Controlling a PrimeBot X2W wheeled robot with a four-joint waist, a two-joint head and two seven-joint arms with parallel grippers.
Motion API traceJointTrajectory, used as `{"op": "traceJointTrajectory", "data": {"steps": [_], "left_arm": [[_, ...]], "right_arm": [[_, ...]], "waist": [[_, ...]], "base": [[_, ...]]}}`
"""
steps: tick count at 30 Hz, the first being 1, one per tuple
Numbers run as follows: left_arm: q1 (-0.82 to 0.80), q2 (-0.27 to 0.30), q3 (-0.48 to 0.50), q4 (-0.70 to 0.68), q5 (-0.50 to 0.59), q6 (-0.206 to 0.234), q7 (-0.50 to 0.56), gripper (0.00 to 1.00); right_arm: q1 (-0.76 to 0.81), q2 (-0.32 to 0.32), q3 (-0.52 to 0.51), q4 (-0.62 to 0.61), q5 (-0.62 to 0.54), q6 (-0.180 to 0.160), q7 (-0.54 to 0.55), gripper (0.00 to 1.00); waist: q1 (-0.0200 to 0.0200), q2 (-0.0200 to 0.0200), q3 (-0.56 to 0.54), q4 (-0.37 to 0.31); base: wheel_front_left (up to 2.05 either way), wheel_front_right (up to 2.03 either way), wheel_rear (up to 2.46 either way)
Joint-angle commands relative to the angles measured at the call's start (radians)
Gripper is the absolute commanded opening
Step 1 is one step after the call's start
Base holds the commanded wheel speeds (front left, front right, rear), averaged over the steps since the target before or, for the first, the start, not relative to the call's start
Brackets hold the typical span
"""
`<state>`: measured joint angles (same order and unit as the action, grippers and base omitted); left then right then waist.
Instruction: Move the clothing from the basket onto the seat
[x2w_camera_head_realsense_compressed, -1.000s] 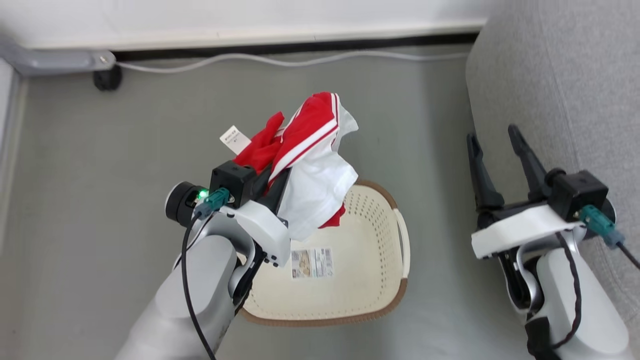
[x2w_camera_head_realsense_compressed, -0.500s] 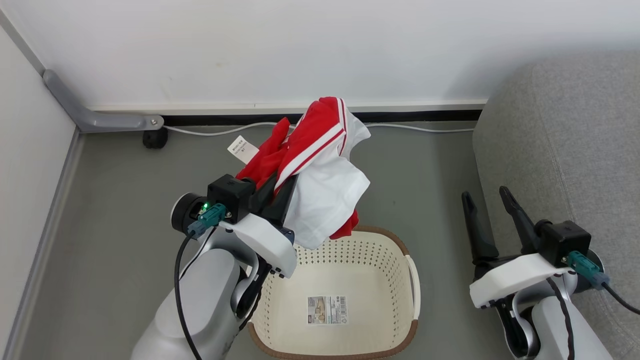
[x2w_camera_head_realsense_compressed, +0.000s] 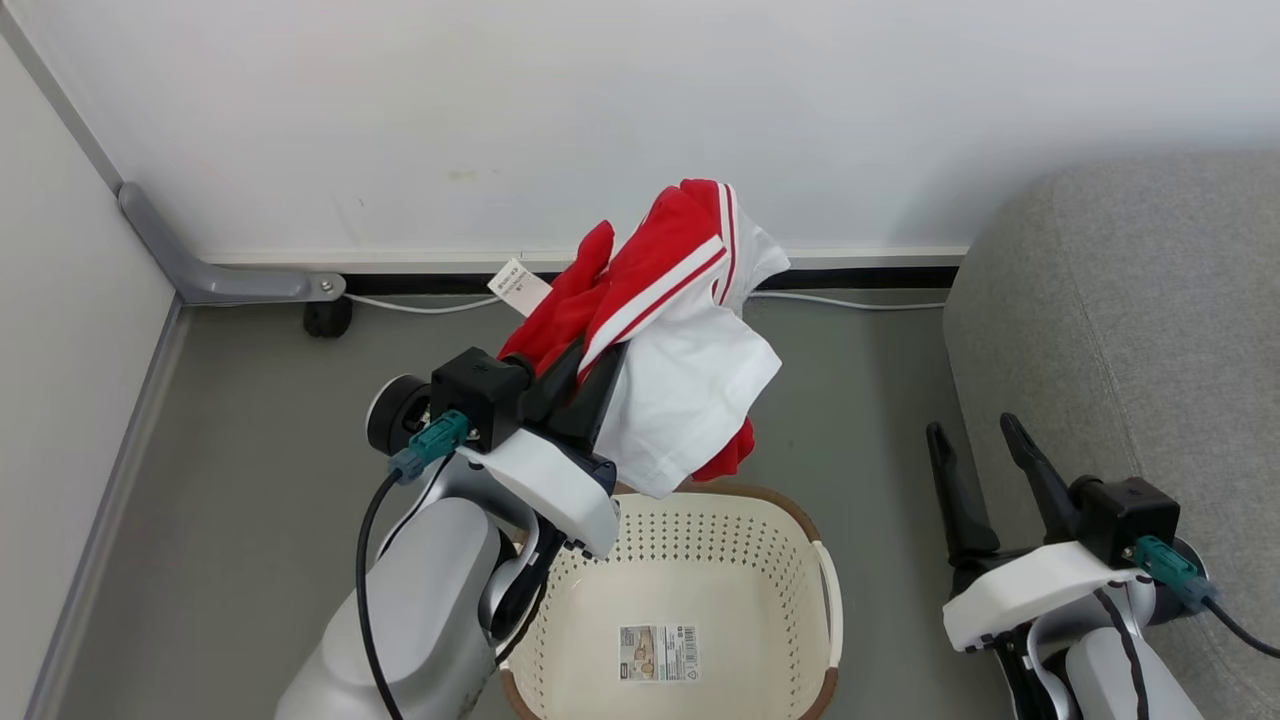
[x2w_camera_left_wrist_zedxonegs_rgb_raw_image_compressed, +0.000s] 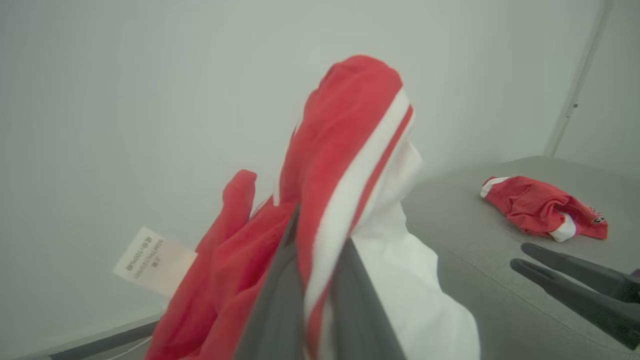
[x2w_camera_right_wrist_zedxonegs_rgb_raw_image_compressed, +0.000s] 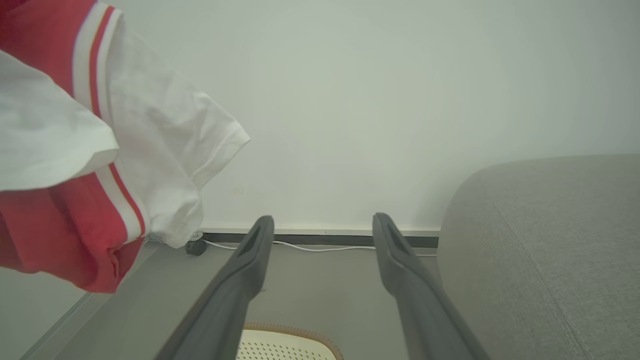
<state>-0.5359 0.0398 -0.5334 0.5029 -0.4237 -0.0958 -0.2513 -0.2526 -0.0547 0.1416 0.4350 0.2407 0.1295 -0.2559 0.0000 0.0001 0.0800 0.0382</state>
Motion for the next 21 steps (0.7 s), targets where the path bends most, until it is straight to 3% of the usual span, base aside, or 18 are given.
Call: {"op": "traceJointTrajectory", "data": {"steps": [1, 14, 21], "left_arm": [[-0.004, 0.011, 0.024, -0.042, -0.004, 0.003, -0.010, 0.00], [-0.002, 0.010, 0.001, -0.123, -0.011, 0.016, -0.010, 0.00], [-0.002, 0.010, -0.004, -0.147, -0.009, 0.019, -0.010, 0.00]], "right_arm": [[0.002, 0.005, 0.021, -0.020, 0.010, 0.001, -0.006, 1.00], [0.005, 0.005, 0.031, -0.027, 0.015, 0.001, -0.006, 1.00], [-0.033, 0.005, 0.126, -0.132, 0.056, 0.001, -0.006, 1.00]], "waist": [[0.0000, -0.0001, -0.010, -0.001], [0.0000, -0.0001, -0.019, -0.004], [0.0000, -0.0001, -0.014, -0.002]], "base": [[0.00, 0.00, 0.00], [0.00, 0.00, 0.00], [0.00, 0.00, 0.00]]}}
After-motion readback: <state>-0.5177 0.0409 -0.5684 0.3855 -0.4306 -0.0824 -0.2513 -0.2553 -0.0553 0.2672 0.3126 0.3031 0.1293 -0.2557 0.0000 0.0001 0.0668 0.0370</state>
